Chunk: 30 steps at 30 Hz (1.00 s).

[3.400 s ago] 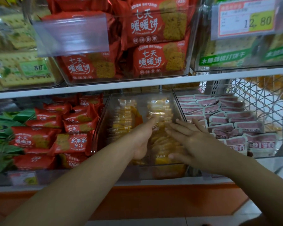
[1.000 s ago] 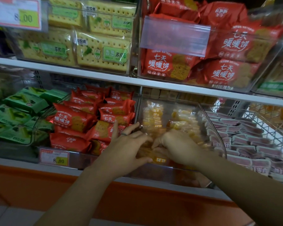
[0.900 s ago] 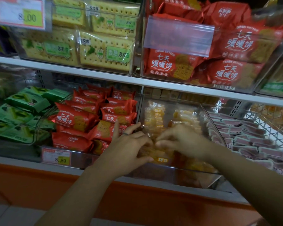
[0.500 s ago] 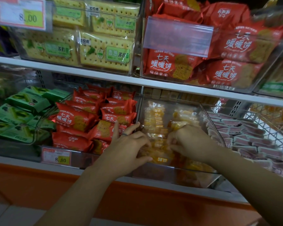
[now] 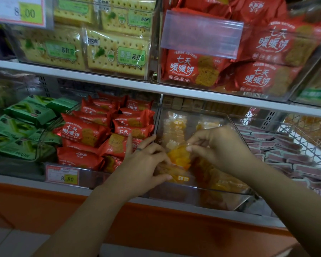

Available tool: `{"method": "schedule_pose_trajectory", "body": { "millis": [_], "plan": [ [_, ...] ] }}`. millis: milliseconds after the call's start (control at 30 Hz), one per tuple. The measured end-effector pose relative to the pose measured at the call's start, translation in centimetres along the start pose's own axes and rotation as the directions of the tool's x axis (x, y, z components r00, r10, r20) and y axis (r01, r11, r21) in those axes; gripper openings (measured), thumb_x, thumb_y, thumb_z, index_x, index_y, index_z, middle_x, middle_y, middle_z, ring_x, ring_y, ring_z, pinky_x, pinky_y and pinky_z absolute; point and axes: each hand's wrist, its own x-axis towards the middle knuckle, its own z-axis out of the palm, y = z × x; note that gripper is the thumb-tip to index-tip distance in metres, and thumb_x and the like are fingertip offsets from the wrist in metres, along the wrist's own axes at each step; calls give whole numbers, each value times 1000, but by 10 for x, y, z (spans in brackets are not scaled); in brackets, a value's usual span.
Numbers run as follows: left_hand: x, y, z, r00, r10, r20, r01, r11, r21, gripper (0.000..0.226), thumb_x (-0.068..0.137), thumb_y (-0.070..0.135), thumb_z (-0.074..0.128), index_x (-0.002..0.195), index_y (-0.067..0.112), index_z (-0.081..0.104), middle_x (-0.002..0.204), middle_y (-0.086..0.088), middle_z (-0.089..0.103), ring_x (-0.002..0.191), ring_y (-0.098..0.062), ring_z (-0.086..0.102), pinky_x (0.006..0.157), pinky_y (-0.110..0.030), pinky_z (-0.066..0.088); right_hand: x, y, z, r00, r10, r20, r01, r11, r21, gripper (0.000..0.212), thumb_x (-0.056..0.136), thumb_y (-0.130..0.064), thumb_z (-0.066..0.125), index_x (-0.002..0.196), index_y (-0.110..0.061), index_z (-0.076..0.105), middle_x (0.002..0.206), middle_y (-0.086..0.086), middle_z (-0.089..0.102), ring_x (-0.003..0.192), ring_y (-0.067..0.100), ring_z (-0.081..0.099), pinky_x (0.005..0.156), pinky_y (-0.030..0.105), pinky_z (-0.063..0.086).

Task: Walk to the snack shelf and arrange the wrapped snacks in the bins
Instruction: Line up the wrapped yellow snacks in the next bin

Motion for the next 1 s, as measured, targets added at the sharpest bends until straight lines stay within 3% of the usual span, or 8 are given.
{"method": "schedule_pose_trajectory", "body": {
  "millis": [167,300,400,600,733,800,900,1000],
  "plan": [
    [-3,2,0,999,-26,-22,27,999,35,32,81,56,60,107,39,61,140,14,31,143,-10,-4,108,-50,-25,6,-6,25,989,-33,146,57,984,-169,14,85,-35,63,95,-30,70,90,-8,73,86,12,66,77,33,53],
    [-7,-1,0,999,-38,-36,39,998,47,32,81,56,59,110,39,59,146,14,20,141,-10,-13,107,-47,-26,9,-4,41,967,-43,252,100,971,-218,18,88,-35,60,102,-32,69,105,-11,70,100,12,62,85,26,48],
    [-7,-4,-1,999,-40,-33,42,998,56,37,82,58,56,116,41,55,149,15,12,140,-9,-17,106,-48,-25,11,2,41,959,-45,280,102,976,-194,19,87,-34,61,103,-32,70,105,-14,70,99,5,62,81,18,42],
    [-5,-2,4,997,37,-62,-30,993,110,60,86,60,47,140,38,35,154,16,14,143,-11,-16,106,-57,-24,20,14,30,906,11,424,-138,953,270,18,80,-25,71,98,-25,70,93,-7,73,83,-1,65,80,17,51],
    [1,2,10,993,112,-28,-104,974,201,70,81,65,23,142,34,35,150,17,31,143,-15,-3,102,-60,-25,21,27,7,972,69,226,-161,893,421,17,82,-19,69,93,-31,68,89,-11,71,85,4,66,80,13,50],
    [3,2,11,994,107,-23,-101,976,191,68,81,64,26,138,32,43,146,16,39,144,-19,11,103,-63,-21,20,39,-1,982,113,153,-158,934,319,24,82,-13,69,105,-22,67,101,-3,69,95,10,64,88,17,49],
    [5,2,12,993,113,-35,-106,979,173,66,81,64,28,136,31,46,144,16,42,144,-21,17,103,-63,-18,16,48,-3,931,132,341,-126,991,-42,55,80,-27,72,131,-23,51,134,2,53,119,16,52,103,29,38],
    [5,1,13,991,121,-50,-112,981,161,69,80,66,24,140,35,40,148,19,34,144,-15,4,102,-57,-27,16,44,5,882,130,454,-40,979,-202,74,80,-32,70,143,-20,33,148,3,37,134,18,36,107,24,29]
  ]
}}
